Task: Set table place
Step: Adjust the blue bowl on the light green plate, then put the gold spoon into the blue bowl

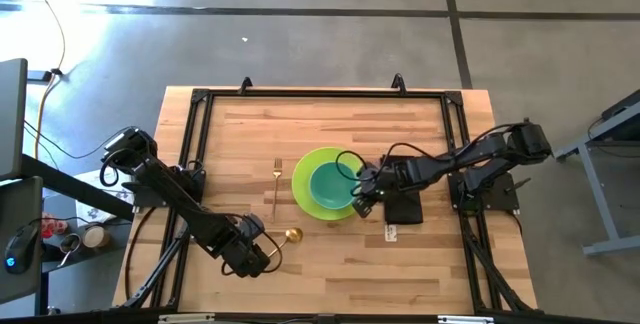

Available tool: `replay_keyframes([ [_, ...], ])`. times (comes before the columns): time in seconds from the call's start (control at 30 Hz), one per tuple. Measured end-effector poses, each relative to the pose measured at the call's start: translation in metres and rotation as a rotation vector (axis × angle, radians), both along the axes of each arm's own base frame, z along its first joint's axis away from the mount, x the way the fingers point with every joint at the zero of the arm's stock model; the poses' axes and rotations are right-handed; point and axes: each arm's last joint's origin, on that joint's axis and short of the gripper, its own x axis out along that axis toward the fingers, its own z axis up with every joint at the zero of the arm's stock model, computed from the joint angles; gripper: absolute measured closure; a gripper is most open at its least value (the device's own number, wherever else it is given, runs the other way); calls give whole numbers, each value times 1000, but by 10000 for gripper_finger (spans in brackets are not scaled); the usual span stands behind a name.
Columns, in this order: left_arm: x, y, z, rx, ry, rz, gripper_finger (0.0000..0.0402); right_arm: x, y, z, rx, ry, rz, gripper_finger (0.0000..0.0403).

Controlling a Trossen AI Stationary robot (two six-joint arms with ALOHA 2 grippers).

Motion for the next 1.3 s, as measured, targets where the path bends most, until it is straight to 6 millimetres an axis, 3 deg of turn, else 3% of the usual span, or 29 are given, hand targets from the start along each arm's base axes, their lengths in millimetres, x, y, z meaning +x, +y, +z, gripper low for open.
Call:
replay_keyframes([
  [0.73,0,-1,0,-26,14,-6,275,2,-20,7,-15,8,4,403],
  [1.0,4,-4,1,-98,-4,-25,256,-13,-23,75,-175,89,62,403],
  [1.17,19,12,3,-32,-94,44,227,-16,-27,113,-284,62,52,403],
  [1.3,40,26,2,-9,-192,7,214,-16,-27,130,-321,50,70,403],
])
